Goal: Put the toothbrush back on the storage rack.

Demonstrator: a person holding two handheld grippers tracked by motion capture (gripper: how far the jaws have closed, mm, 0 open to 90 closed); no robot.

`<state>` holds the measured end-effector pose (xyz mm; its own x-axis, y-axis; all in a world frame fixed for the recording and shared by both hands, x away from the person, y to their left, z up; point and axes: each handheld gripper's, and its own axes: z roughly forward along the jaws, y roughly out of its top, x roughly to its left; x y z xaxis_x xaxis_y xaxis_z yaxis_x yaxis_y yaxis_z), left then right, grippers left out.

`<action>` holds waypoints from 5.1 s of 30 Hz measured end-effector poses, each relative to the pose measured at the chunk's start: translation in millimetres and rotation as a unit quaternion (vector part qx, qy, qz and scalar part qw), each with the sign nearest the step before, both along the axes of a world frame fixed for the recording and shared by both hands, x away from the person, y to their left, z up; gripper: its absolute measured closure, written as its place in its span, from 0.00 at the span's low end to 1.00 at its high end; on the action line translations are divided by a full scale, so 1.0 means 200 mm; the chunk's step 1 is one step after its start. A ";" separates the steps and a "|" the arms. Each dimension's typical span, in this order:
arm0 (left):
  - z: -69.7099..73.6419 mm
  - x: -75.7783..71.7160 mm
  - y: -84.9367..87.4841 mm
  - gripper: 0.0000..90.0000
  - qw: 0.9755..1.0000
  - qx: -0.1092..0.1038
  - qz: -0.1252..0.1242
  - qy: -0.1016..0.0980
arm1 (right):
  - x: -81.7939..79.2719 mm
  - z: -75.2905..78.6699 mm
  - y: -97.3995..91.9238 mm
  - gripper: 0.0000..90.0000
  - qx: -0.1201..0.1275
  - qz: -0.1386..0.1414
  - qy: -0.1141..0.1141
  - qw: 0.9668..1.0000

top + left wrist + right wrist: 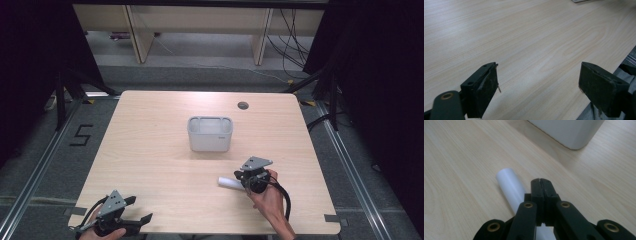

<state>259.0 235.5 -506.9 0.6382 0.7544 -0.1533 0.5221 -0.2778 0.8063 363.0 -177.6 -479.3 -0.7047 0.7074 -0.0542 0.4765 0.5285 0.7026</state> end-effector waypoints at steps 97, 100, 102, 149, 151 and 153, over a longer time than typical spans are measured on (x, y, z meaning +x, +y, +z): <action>0.00 0.00 0.00 0.17 1.000 -0.003 0.001 0.000 | -0.05 0.12 -0.12 0.45 -0.030 -0.049 0.120 0.991; 0.00 0.00 0.00 0.17 1.000 0.002 0.003 0.003 | 0.00 0.11 -0.09 0.46 -0.049 -0.046 0.144 0.987; 0.00 0.00 0.00 0.17 1.000 -0.001 0.003 0.001 | 0.01 0.11 -0.07 0.45 -0.058 -0.050 0.156 0.985; 0.00 0.00 0.00 0.17 1.000 0.000 0.002 -0.004 | 0.18 0.02 0.09 0.72 -0.186 0.024 0.213 0.959; 0.00 0.00 0.00 0.17 1.000 0.002 -0.001 -0.001 | 0.19 0.02 0.09 0.73 -0.193 0.028 0.218 0.956; 0.00 0.00 0.00 0.17 1.000 0.001 0.001 -0.001 | 0.20 0.02 0.10 0.73 -0.200 0.031 0.223 0.954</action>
